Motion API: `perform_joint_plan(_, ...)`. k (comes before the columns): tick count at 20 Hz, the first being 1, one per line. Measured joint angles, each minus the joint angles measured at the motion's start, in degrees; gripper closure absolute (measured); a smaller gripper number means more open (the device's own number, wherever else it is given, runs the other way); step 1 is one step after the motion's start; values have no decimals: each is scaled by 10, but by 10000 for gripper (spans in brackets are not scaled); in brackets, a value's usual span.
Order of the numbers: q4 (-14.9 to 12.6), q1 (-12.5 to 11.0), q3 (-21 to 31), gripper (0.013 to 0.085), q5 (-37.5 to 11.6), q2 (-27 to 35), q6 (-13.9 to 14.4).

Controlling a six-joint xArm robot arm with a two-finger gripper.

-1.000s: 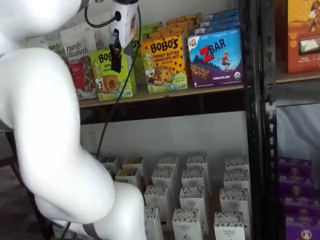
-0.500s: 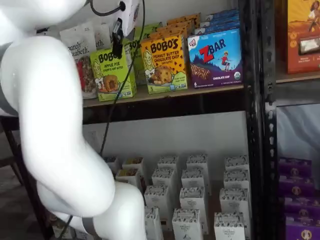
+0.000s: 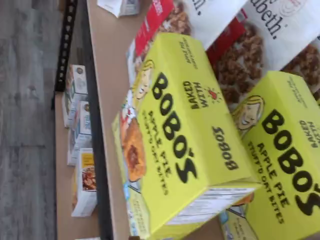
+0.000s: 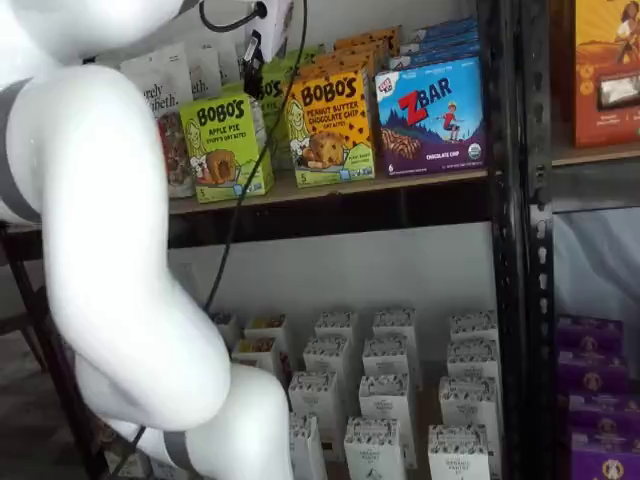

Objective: Pick up the orange box on the top shelf, the fifth box from the left

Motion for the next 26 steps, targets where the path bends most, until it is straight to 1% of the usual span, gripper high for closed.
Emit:
perform_joint_plan(7,-25,1,-16,130,-21,31,-14)
perform_joint_plan(9,-34,-3,-21,130,-20,40,-21)
perform_joint_plan(12,-46,-12,-32,130,-5,55,-33)
perform_joint_plan(18,-51,-26,-31,130,-4,64,-53)
perform_joint_plan(23,-65,-27,-33,130,-3,70,-58)
perform_joint_plan(26,-73,-25,-42,130,5,78,-57)
